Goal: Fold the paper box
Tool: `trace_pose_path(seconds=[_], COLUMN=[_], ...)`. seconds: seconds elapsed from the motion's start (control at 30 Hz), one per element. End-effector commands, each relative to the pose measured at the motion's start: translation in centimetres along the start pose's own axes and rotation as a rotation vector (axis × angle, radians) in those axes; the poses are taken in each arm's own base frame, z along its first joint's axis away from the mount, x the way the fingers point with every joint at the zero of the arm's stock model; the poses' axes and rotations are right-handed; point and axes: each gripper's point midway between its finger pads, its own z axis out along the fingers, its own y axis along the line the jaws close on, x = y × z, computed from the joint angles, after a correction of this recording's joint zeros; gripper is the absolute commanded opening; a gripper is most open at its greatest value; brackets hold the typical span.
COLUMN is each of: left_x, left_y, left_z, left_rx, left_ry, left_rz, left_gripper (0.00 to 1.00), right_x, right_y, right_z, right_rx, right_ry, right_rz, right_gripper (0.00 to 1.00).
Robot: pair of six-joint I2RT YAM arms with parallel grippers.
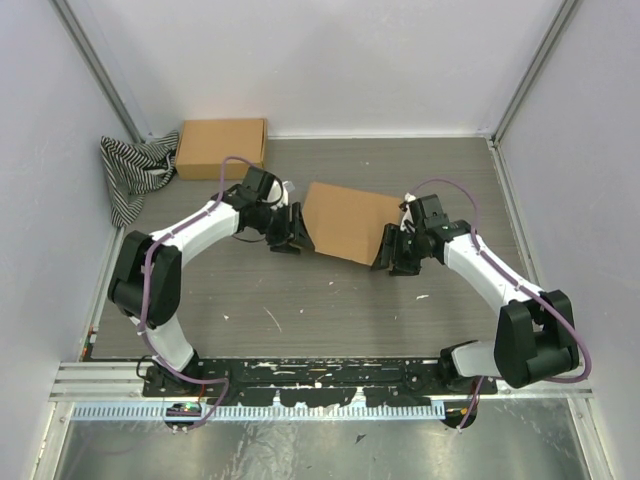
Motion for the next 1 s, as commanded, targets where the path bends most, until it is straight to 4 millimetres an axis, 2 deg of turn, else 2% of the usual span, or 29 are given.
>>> trace_pose_path(seconds=[0.0,0.53,0.7,0.97], left_x=[0.7,1.6,1.5,2.2], left_y=[-1.9,-0.6,-0.6,0.6], left_z=[-1.8,-1.6,-1.7,-0.9], left_rx=[0.034,0.020,0.021,0.005], left_ry=[0.025,0.071,0.073,0.100], left_rz=[0.034,0.023,0.029,0.021], left_gripper=[0.58,0.59,0.59,0.59], right_x=[-0.5,0.0,0.2,0.7], right_y=[2.4,3.4,3.0,1.8], right_z=[-1.2,-2.2,-2.2,-1.2], right_rx=[-0.090,-0.141,-0.118,-0.089], right_ry=[0.008,0.133,0.154,0.158], right_rz=[-0.034,-0.060,-0.070,-0.066], right_gripper=[0.57,0.58,0.58,0.58])
